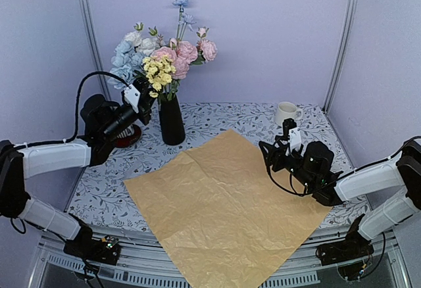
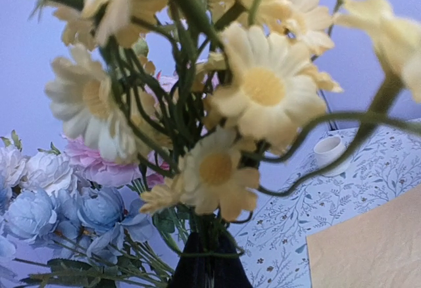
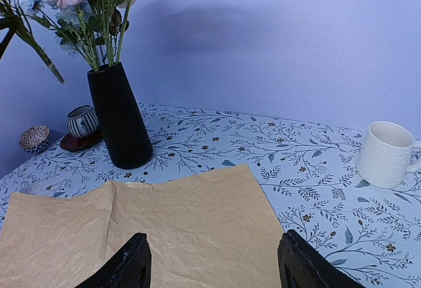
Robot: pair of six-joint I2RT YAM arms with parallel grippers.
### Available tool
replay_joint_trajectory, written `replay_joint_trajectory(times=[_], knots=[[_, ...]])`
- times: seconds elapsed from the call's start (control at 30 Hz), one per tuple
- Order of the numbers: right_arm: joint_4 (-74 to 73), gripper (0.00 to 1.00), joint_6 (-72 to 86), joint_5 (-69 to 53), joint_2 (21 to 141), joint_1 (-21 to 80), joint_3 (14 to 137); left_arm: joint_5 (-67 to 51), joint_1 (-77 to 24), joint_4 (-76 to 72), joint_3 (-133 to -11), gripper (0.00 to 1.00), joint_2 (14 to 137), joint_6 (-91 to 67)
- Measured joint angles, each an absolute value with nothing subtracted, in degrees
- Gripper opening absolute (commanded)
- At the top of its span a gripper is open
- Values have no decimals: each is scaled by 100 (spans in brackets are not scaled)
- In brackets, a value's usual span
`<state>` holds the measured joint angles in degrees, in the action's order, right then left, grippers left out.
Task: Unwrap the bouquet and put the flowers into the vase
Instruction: Place the fake flower in the vase.
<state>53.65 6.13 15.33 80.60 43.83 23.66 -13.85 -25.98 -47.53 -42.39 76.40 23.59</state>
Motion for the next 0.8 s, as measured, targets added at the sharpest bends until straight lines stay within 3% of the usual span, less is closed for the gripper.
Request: replay_joint_trajectory(times=[0.8], knots=[[5452,68,508,1286,8055,4386,2366,-1894,-2086,-6648,-4956,0,9242,2047]])
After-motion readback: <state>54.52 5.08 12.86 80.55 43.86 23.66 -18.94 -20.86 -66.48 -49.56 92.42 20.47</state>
